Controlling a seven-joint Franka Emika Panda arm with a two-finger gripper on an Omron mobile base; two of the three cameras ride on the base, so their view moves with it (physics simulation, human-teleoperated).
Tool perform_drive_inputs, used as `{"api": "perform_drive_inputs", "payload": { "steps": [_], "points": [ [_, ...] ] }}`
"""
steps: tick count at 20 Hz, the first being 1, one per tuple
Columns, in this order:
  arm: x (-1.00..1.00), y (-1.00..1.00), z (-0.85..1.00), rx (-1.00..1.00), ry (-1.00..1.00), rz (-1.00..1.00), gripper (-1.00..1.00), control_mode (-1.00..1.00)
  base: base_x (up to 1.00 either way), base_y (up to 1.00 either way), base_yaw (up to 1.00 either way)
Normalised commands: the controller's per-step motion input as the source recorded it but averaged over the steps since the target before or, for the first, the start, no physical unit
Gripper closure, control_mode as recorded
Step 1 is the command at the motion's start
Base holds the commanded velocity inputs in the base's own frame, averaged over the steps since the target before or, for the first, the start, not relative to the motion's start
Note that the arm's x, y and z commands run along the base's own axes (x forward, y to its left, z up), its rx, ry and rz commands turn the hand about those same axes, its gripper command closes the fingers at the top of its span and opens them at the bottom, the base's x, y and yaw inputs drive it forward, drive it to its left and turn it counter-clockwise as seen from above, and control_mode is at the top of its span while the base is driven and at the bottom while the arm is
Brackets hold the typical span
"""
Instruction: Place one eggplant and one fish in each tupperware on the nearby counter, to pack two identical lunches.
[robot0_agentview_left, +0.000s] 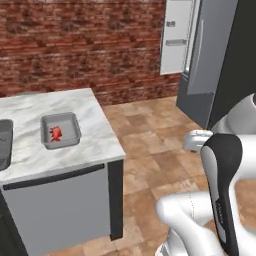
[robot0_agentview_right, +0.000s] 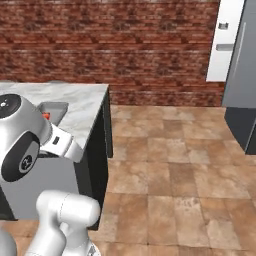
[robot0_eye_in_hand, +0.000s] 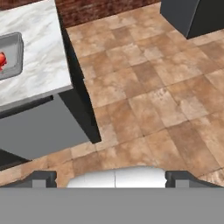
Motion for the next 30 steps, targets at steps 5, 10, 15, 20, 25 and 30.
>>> {"api": "perform_drive_inputs", "payload": {
  "steps": [5,10,15,20,25,30],
  "points": [
    [0.00,0.00,0.00,0.00,0.00,0.00,-1.00,1.00,0.12,-1.00,-0.20],
    [0.00,0.00,0.00,0.00,0.00,0.00,-1.00,1.00,0.83,-1.00,-0.15],
    [0.00,0.00,0.00,0.00,0.00,0.00,-1.00,1.00,1.00,-0.61,-0.06],
    [0.00,0.00,0.00,0.00,0.00,0.00,-1.00,1.00,1.00,0.09,-0.06],
    [0.00,0.00,0.00,0.00,0.00,0.00,-1.00,1.00,1.00,0.46,-0.05],
    [0.00,0.00,0.00,0.00,0.00,0.00,-1.00,1.00,1.00,0.40,-0.08]
  ]
}}
